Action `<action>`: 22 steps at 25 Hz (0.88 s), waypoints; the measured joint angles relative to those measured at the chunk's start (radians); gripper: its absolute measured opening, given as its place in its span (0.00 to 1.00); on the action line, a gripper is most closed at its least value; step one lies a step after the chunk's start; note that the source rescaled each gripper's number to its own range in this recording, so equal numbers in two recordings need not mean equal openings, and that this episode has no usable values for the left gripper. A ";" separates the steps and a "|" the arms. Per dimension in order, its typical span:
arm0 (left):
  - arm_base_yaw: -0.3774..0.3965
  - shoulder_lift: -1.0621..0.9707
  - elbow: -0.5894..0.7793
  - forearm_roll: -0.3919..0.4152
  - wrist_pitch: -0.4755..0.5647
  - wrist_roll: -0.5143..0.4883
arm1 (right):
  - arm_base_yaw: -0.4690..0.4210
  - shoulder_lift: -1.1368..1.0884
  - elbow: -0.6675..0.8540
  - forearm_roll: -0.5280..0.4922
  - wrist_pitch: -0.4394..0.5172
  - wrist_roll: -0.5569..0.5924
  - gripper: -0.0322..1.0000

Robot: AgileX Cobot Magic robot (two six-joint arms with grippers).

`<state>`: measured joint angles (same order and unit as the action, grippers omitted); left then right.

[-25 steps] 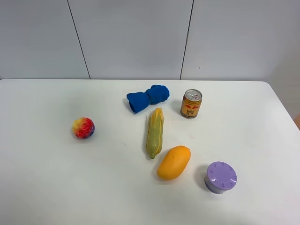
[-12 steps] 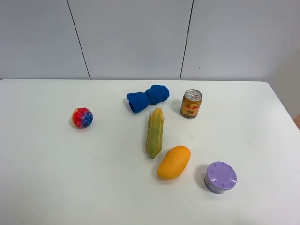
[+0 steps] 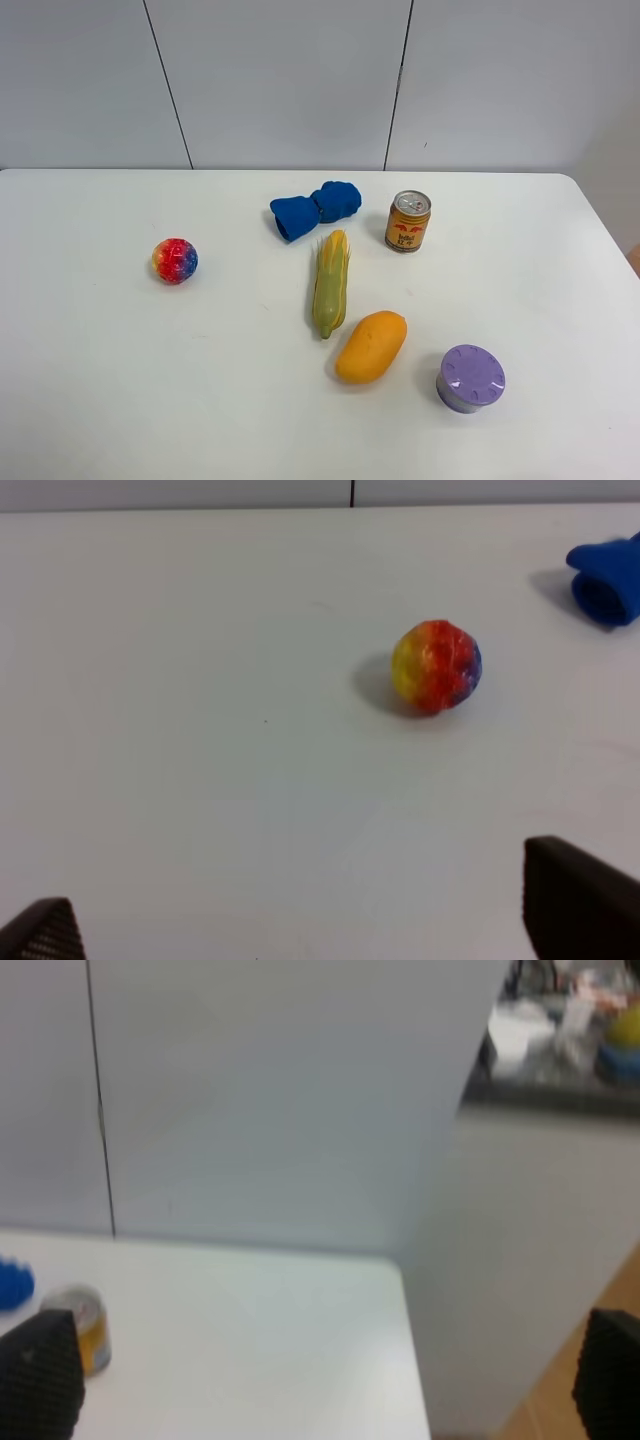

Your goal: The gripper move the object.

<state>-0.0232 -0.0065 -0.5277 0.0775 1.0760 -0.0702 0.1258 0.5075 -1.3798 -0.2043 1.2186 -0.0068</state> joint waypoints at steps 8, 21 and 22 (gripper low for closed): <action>0.000 0.000 0.000 0.000 0.000 -0.001 | -0.160 -0.315 0.540 0.089 -0.023 0.000 1.00; 0.000 0.000 0.000 0.000 0.000 0.000 | -0.164 -0.489 0.871 0.226 -0.151 0.000 1.00; 0.000 0.000 0.000 0.000 0.000 0.000 | -0.164 -0.505 0.871 0.226 -0.146 0.000 1.00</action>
<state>-0.0232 -0.0065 -0.5277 0.0775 1.0760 -0.0700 -0.0383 0.0022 -0.5088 0.0220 1.0723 -0.0068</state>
